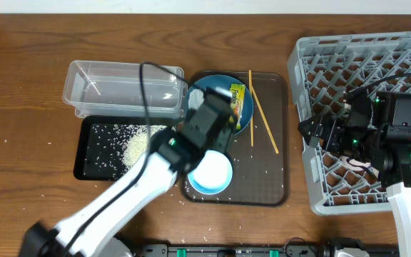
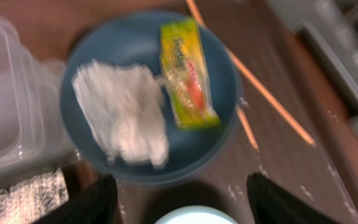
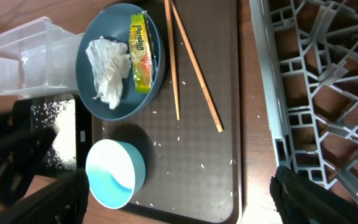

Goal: Sort waste into correct bins and load items into the dishwasher rack
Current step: 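Set the empty bowl back on the brown tray with the left gripper, then grasp the white tissue on the blue plate and drop it in the clear bin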

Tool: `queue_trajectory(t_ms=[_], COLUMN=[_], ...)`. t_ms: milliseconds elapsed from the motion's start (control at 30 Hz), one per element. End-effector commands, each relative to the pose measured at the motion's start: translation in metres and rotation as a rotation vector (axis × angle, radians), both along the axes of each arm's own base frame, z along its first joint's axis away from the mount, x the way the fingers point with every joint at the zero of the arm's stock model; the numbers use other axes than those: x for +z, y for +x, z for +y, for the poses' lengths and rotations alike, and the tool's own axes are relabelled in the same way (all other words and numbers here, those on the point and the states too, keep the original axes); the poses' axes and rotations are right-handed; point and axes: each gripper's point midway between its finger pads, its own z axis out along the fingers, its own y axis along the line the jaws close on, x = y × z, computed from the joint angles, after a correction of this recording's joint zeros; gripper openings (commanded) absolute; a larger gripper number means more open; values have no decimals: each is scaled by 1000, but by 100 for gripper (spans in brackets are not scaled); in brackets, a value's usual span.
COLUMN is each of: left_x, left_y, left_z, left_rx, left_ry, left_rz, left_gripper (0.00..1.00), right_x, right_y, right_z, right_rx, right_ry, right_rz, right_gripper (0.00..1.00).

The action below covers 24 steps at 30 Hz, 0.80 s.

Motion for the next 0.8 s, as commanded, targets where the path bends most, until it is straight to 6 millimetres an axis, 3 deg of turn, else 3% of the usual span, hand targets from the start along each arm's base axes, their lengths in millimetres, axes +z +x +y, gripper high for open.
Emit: queue_trajectory(t_ms=[0,167,333,400,467,567,600,767], left_x=[-34,-87,-129,-140,-144,-128,-118,-44], left_y=[26,49,53,50,48,47,48,50], left_z=[7,1,7,8,7,2,1,1], left_rx=[-6,-7,11,10,6,1,12,33], left_ry=[76,37,82,95,92,49,34,-60], left_rz=[23,109,173,197,212,203,194,81], left_gripper=[70,69,70,61,39,11,7,6], right_x=[6,6,6,6,6,6,6,5], right_y=[0,0,0,0,0,0,0,0], right_z=[5,5,5,5,5,5,5,5], right_rx=[25,25,25,25,25,25,25,25], right_ry=[2,2,2,2,2,2,2,2], right_rz=[-18,-18,-18,-18,-17,-16,-16,-15], right_gripper=[92,92,92,92,92,93,92,93])
